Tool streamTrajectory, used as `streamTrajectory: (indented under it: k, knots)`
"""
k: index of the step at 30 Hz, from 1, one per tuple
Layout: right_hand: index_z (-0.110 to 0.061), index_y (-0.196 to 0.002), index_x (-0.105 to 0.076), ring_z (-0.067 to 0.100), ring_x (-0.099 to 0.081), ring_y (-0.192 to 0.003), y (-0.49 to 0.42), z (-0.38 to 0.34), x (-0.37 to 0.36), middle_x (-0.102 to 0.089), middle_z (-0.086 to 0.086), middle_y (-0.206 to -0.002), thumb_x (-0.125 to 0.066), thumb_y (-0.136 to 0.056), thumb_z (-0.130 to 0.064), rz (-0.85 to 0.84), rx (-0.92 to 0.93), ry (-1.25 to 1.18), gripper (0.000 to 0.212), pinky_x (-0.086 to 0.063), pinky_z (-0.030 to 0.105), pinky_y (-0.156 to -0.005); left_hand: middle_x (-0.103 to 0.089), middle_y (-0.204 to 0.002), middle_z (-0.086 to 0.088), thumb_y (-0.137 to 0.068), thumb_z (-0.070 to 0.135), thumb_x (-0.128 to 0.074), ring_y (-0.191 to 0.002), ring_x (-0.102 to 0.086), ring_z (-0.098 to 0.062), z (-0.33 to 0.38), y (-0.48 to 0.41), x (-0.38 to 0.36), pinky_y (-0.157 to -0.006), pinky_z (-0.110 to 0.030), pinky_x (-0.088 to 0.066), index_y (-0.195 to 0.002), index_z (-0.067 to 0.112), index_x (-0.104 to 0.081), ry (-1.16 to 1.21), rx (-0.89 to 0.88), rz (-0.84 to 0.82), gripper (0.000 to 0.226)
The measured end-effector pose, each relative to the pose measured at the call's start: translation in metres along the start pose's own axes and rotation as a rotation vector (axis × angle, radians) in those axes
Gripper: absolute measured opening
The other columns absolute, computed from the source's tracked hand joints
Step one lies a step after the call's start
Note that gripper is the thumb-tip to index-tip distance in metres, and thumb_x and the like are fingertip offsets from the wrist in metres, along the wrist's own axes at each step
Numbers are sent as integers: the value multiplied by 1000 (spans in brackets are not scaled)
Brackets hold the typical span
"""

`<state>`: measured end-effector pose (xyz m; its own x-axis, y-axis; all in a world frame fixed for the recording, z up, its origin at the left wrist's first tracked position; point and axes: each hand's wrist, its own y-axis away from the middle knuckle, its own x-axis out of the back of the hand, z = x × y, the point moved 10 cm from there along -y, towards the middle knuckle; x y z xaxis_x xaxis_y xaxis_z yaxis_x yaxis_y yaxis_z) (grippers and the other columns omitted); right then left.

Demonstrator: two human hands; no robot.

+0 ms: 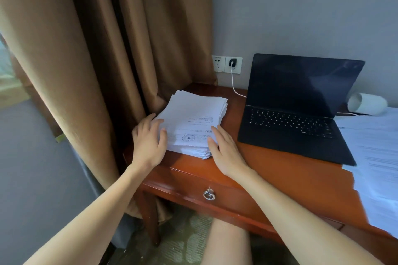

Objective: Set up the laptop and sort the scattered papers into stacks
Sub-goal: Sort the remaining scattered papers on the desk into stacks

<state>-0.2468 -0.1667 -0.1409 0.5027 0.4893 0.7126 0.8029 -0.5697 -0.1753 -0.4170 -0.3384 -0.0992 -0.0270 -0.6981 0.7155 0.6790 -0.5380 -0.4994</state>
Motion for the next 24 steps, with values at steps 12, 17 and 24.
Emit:
streamTrajectory:
  k: [12,17,24]
  knots:
    - [-34,-157,-26,12,-21,-151,104,39,91,-25,-16,-163,-43,-105,-39,44,31,224,55,-22,36,-121,-63,-138,0,-99,36,-42,-132,-52,-24,155,57,-33,-119,-47,-27,-129,19,-64,-72,-476,-156,41]
    - [-30,-155,-34,13,-29,-148,153,79,152,-34,-11,-160,-48,-104,-33,129,-62,282,53,-28,36,-120,-59,-143,0,-97,35,-41,-137,-48,-21,220,77,-68,-120,-46,-24,-133,19,-62,2,-579,-225,45]
    - [-23,-146,-47,15,-42,-137,220,148,240,-50,-7,-148,-51,-100,-27,240,-196,389,46,-32,34,-117,-54,-149,2,-98,39,-38,-143,-42,-18,321,108,-126,-124,-45,-19,-141,21,-58,65,-744,-337,51]
